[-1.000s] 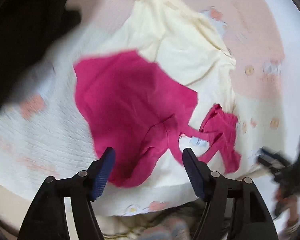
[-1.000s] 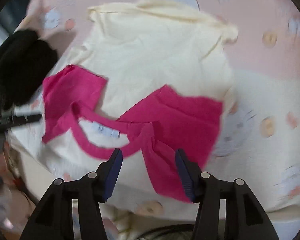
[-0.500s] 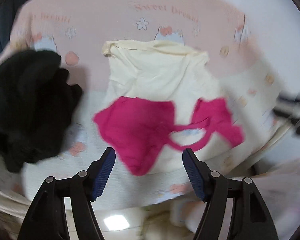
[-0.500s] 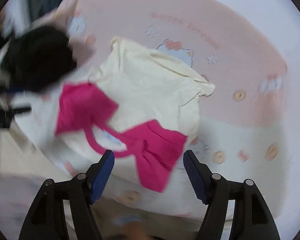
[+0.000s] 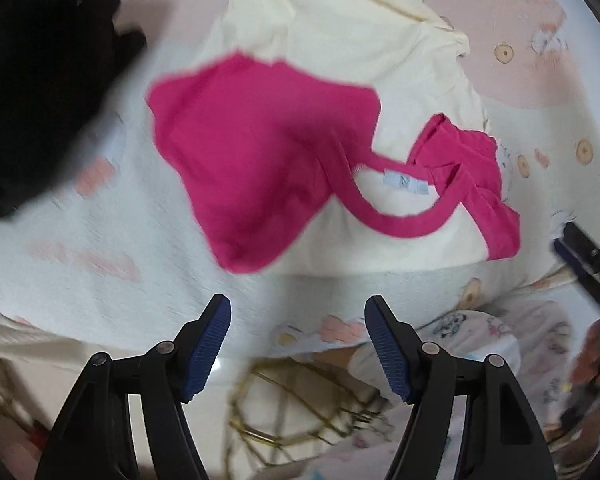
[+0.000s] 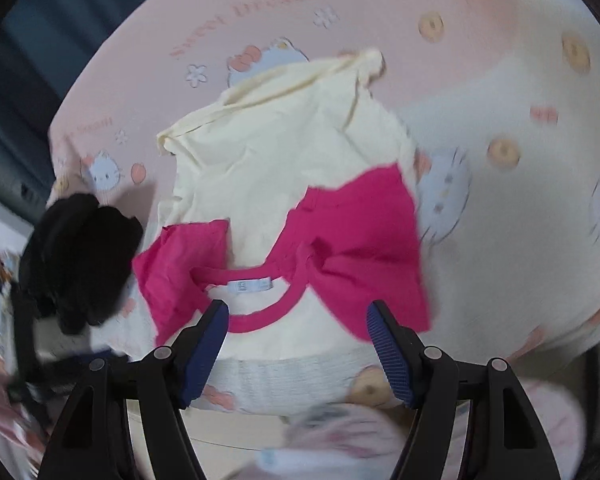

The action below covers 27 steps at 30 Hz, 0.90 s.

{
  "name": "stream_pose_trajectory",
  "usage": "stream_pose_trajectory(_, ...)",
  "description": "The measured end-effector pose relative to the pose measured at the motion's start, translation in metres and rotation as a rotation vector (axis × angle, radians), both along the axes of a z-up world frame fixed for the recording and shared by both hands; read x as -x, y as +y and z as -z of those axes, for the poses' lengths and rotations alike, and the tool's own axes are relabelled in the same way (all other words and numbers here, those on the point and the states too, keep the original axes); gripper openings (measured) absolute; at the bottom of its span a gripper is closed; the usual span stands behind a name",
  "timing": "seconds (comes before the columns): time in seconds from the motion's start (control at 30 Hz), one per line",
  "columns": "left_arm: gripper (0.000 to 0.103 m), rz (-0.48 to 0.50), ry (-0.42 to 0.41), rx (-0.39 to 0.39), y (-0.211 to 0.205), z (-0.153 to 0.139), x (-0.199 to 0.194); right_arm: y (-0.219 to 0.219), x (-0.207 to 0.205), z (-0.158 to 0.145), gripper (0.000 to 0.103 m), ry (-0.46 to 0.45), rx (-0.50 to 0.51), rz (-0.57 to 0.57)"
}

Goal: Fold clothes

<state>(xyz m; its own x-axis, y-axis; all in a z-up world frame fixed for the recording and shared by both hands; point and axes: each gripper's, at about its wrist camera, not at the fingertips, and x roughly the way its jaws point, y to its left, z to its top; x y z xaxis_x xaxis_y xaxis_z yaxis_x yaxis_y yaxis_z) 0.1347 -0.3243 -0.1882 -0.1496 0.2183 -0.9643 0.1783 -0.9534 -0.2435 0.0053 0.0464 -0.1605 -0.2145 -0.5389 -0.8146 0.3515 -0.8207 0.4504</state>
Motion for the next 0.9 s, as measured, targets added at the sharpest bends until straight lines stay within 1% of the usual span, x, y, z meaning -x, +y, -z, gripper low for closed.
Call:
stream_pose_trajectory(0.1, 0.068, -0.062, -0.074, -0.132, -0.009, 0.024, 0.003, -0.004, -0.001, 0.026, 0.071, -0.102, 0.080, 0.061)
stream_pose_trajectory(0.13, 0.068, -0.085, -0.095, -0.187, -0.012, 0.032, 0.003, -0.004, -0.002, 0.038, 0.071, -0.148, 0.108, 0.091)
stream_pose_trajectory(0.2, 0.068, -0.147, -0.125, -0.318, -0.017, 0.048, 0.002, 0.001, -0.006, 0.063, 0.071, -0.269, 0.202, 0.164)
stream_pose_trajectory(0.23, 0.068, -0.180, -0.141, -0.377, -0.019, 0.055, 0.001, 0.004, -0.007, 0.073, 0.071, -0.312, 0.235, 0.188)
stream_pose_trajectory(0.3, 0.068, -0.275, -0.174, -0.502, -0.024, 0.073, 0.000, 0.009, -0.011, 0.095, 0.071, -0.385, 0.277, 0.242)
stream_pose_trajectory(0.33, 0.068, -0.335, -0.185, -0.541, -0.028, 0.081, -0.002, 0.011, -0.011, 0.103, 0.071, -0.403, 0.287, 0.268)
stream_pose_trajectory(0.37, 0.068, -0.409, -0.200, -0.563, -0.033, 0.090, -0.004, 0.014, -0.011, 0.111, 0.071, -0.420, 0.297, 0.301)
stream_pose_trajectory(0.43, 0.068, -0.495, -0.202, -0.601, -0.039, 0.101, -0.007, 0.017, -0.010, 0.123, 0.071, -0.434, 0.336, 0.356)
stream_pose_trajectory(0.5, 0.068, -0.534, -0.191, -0.615, -0.041, 0.108, -0.009, 0.017, -0.007, 0.129, 0.071, -0.439, 0.343, 0.393)
stream_pose_trajectory(0.53, 0.068, -0.537, -0.186, -0.603, -0.041, 0.108, -0.009, 0.017, -0.004, 0.132, 0.071, -0.445, 0.338, 0.408)
stream_pose_trajectory(0.6, 0.068, -0.526, -0.150, -0.588, -0.039, 0.105, -0.006, 0.014, -0.002, 0.136, 0.071, -0.452, 0.321, 0.425)
stream_pose_trajectory(0.67, 0.068, -0.503, -0.143, -0.550, -0.036, 0.101, 0.000, 0.010, -0.001, 0.139, 0.072, -0.455, 0.299, 0.435)
stream_pose_trajectory(0.77, 0.068, -0.474, -0.157, -0.522, -0.029, 0.101, 0.010, 0.005, 0.000, 0.143, 0.072, -0.460, 0.266, 0.451)
stream_pose_trajectory(0.9, 0.068, -0.455, -0.191, -0.516, -0.024, 0.109, 0.020, 0.000, 0.000, 0.139, 0.072, -0.474, 0.231, 0.478)
